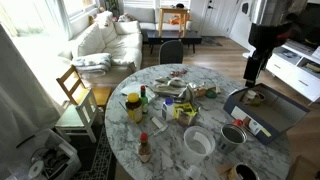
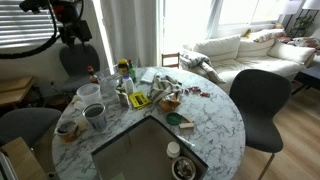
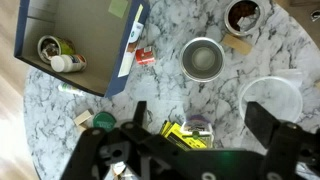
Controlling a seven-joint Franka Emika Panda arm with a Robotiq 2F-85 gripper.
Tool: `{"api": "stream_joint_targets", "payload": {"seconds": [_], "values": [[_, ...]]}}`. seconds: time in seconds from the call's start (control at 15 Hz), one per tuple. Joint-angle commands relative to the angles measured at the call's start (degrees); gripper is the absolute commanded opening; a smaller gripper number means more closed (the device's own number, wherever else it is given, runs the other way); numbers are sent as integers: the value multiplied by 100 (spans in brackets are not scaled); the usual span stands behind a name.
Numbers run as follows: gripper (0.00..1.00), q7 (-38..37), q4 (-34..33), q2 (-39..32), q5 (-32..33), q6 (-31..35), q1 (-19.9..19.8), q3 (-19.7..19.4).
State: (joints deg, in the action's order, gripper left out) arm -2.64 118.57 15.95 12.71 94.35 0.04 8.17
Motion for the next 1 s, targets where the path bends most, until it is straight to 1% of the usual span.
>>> {"api": "stream_joint_targets", "payload": {"seconds": [0.0,0.4,0.47,0.53,0.67,0.73,0.93], "values": [[100,-28,-12,-10,28,-17,132,-114],[100,-28,-12,-10,27,-17,132,-114],[100,376,-193,-368,-179,-198,88,-289],[100,858,-126,-576,-311,46,67,-480],[100,1518,-17,-886,-396,313,7,-726],[100,1889,21,-1053,-436,432,-13,-837],[100,2903,26,-1532,-589,384,-114,-1049]]}}
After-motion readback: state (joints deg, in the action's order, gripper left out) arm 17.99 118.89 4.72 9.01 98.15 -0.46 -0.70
